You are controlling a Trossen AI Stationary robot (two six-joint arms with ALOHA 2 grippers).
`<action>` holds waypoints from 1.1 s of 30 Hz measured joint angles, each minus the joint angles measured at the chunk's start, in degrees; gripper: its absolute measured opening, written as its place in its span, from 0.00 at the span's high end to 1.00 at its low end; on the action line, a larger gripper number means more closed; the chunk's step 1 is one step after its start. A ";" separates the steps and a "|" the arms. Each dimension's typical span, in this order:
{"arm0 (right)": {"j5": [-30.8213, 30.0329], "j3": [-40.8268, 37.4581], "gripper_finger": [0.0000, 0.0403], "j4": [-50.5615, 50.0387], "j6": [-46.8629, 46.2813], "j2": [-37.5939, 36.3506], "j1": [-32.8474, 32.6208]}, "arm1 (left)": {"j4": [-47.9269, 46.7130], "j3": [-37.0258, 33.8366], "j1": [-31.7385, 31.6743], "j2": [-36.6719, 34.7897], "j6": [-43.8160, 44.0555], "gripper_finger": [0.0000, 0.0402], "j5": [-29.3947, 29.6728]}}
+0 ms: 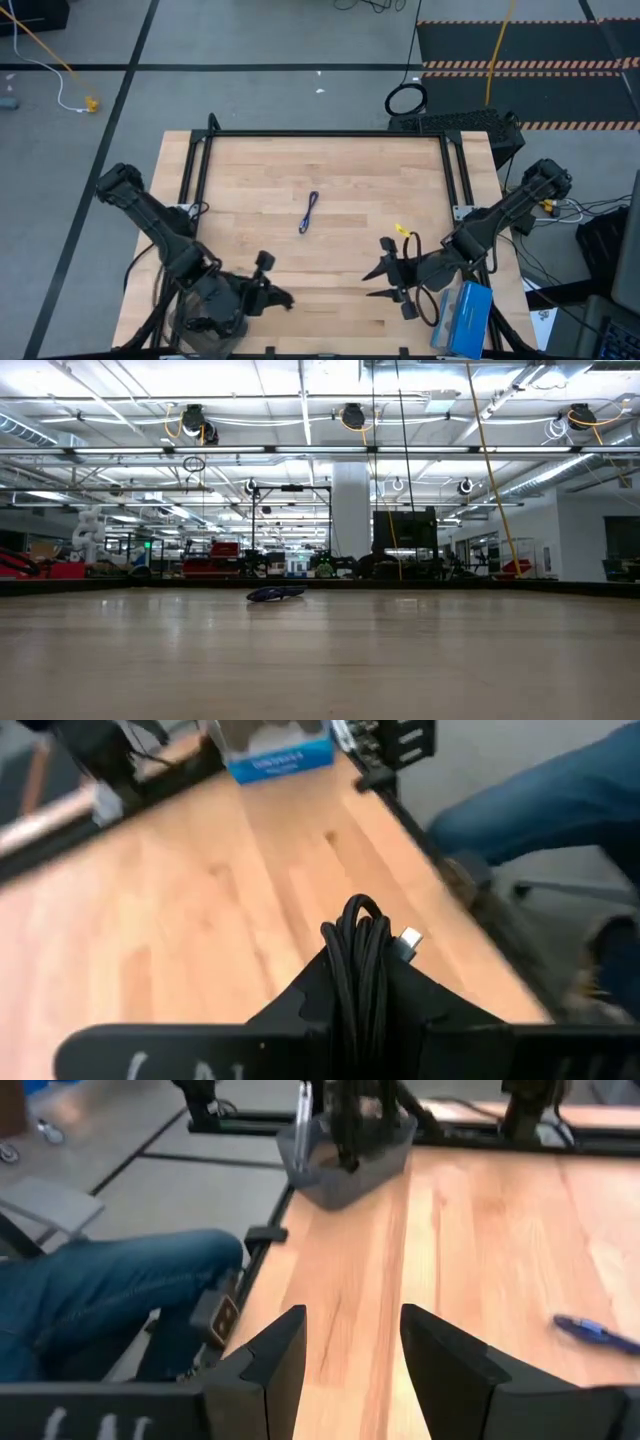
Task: Pick and place USB-C Cables
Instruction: Put the black charger cable into the black bin
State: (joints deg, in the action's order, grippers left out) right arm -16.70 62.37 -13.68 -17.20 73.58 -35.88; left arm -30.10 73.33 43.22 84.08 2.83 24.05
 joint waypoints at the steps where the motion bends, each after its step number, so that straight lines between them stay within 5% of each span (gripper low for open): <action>1: 0.01 0.00 0.61 -0.82 -0.44 0.02 -0.21 | -1.59 0.08 0.46 -0.42 2.21 0.89 -0.30; 12: 0.02 0.00 0.61 -4.19 -3.36 0.02 -0.63 | -15.82 0.87 7.05 -6.46 23.69 0.89 -6.97; 33: 0.02 0.00 0.61 -4.28 -2.94 0.04 -0.61 | -44.91 16.36 15.66 -6.42 53.09 0.89 -16.88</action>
State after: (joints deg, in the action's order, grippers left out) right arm -16.69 62.37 -17.96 -20.14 73.63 -36.49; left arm -75.00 89.69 58.88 77.66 55.92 7.17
